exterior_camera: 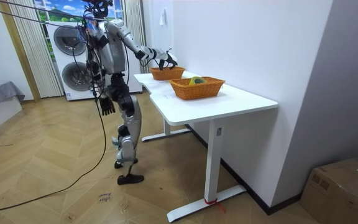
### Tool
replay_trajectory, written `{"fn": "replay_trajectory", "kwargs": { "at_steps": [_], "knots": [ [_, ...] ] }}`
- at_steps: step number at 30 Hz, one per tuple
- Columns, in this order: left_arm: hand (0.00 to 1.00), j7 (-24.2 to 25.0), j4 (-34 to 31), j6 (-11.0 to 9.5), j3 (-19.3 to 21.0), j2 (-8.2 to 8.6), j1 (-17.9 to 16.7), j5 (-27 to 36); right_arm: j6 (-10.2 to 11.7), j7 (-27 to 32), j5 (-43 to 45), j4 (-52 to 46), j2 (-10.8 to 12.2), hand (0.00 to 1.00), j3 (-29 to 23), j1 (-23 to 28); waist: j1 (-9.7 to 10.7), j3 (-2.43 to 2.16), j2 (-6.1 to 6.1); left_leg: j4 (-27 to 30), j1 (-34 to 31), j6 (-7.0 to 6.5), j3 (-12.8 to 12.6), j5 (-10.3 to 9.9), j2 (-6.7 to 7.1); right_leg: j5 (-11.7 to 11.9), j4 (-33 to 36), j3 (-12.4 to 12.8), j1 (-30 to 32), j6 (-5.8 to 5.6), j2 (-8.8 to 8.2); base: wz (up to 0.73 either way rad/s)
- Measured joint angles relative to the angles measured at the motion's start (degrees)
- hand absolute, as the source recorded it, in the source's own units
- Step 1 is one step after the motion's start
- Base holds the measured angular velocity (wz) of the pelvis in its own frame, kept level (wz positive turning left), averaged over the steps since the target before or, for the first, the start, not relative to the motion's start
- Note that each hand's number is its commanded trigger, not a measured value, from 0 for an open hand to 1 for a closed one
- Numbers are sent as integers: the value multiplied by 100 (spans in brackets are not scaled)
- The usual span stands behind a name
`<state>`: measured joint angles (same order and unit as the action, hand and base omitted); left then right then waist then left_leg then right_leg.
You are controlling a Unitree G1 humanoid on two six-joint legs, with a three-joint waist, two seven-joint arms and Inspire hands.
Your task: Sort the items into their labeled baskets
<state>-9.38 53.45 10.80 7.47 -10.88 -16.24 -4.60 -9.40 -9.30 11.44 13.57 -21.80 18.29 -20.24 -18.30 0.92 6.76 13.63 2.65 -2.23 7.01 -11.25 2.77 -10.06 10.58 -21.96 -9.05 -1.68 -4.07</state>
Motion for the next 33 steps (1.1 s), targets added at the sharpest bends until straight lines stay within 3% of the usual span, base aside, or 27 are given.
{"fn": "replay_trajectory", "kwargs": {
  "at_steps": [7,11,16,18,21,25,27,33],
  "knots": [
    [0,-4,-23,-38,-22,1,50,9,133,340,-421,-4,11,0,-424,0,130,-27,-24,2,5,1,-50,1,-15,0,-2,48,6,0,-2,-3],
    [0,-5,-56,-228,-54,12,34,61,204,647,-1036,-200,17,0,-809,-2,271,-69,-87,3,26,-3,-78,0,-16,0,1,113,-5,0,-6,-3],
    [0,12,-57,-313,-92,120,26,48,488,987,-1391,-715,112,0,-1193,33,575,-24,-227,0,47,-8,-143,-2,-26,2,8,163,13,3,-10,-7],
    [0,12,-58,-443,-94,141,-8,36,577,1137,-1469,-1019,115,0,-1407,140,707,-34,-278,-13,64,-11,-198,-4,-43,2,21,222,28,3,-8,-12],
    [0,-3,-61,-492,-94,147,-119,65,620,1376,-1865,-1492,115,0,-1617,349,886,-96,-320,-51,104,-22,-325,-13,-77,5,17,342,46,8,8,-18],
    [0,-14,-53,-520,-90,170,-118,182,719,1657,-2253,-1906,114,0,-1844,527,1101,-109,-368,-82,124,-22,-414,-13,-93,10,26,444,84,16,21,-16],
    [0,-14,-40,-680,-90,181,-142,284,805,1851,-2439,-1934,114,0,-2035,530,1235,-102,-377,-107,180,-22,-501,-14,-108,16,31,483,71,26,27,-18],
    [0,15,-35,-855,-92,187,-169,525,991,2377,-2525,-2000,105,0,-2465,544,1488,-105,-358,-173,257,-23,-673,-16,-120,28,28,634,104,44,45,-15]
  ]
}}
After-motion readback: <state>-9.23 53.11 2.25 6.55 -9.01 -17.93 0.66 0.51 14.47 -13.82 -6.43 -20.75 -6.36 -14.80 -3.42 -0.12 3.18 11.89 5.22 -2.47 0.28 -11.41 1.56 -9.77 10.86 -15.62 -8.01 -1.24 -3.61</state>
